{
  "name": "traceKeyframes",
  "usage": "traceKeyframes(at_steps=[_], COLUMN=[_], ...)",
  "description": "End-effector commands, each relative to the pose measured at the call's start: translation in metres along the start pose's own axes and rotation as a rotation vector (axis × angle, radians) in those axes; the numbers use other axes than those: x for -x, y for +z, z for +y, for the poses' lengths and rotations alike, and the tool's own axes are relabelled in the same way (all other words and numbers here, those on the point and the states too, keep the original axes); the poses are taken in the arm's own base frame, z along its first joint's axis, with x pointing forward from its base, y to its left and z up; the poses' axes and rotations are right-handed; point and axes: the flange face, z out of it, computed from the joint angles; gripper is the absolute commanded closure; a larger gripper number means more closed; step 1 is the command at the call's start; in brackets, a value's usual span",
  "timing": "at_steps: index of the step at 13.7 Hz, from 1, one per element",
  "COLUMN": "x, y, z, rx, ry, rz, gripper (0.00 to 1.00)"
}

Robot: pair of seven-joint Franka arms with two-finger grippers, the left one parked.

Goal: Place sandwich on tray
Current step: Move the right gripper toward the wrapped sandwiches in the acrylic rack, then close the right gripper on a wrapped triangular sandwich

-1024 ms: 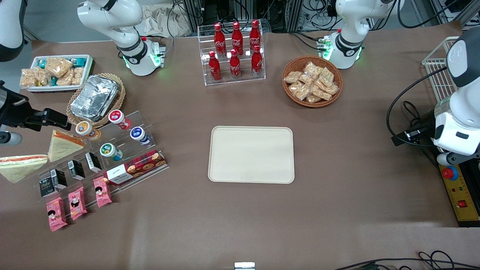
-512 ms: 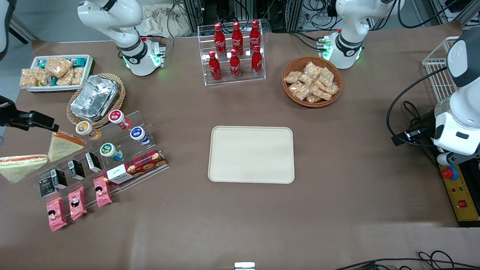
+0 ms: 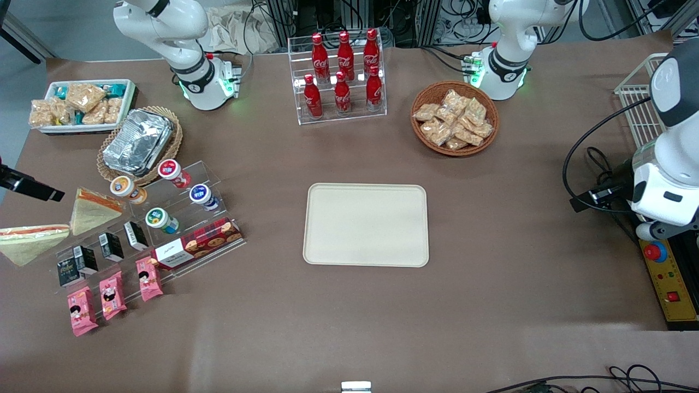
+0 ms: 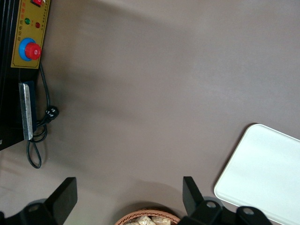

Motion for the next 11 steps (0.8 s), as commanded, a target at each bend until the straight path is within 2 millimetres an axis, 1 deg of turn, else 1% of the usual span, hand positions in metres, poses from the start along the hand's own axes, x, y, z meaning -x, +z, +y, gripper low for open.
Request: traceKeyframes(at_steps=[1, 2, 4, 5, 7, 8, 9, 10, 11], x=[-0.023, -0.034, -0.049, -0.056, -0.069, -0.080, -0.086, -0.090, -0.096], y=[0.010, 0.015, 0.024, 0.030, 0.045, 0.058, 0.064, 0.068, 0.077], z=[0.028, 0.048, 0.066, 0.079, 0.096, 0.103, 0.113, 0.118, 0.120], rx=[0.014, 0.008, 0.010, 0.013, 0.027, 0.033, 0.027, 0.015, 0.019], ry=[0.122, 0.183, 0.256, 0.308, 0.372, 0.426, 0.465, 0.488, 0.493], rz=[0.016, 0.027, 0.048, 0.056, 0.058, 0.070, 0.077, 0.079, 0.078], gripper=[0.01, 0.01, 0.01, 0.01, 0.01, 0.01, 0.01, 0.01, 0.01])
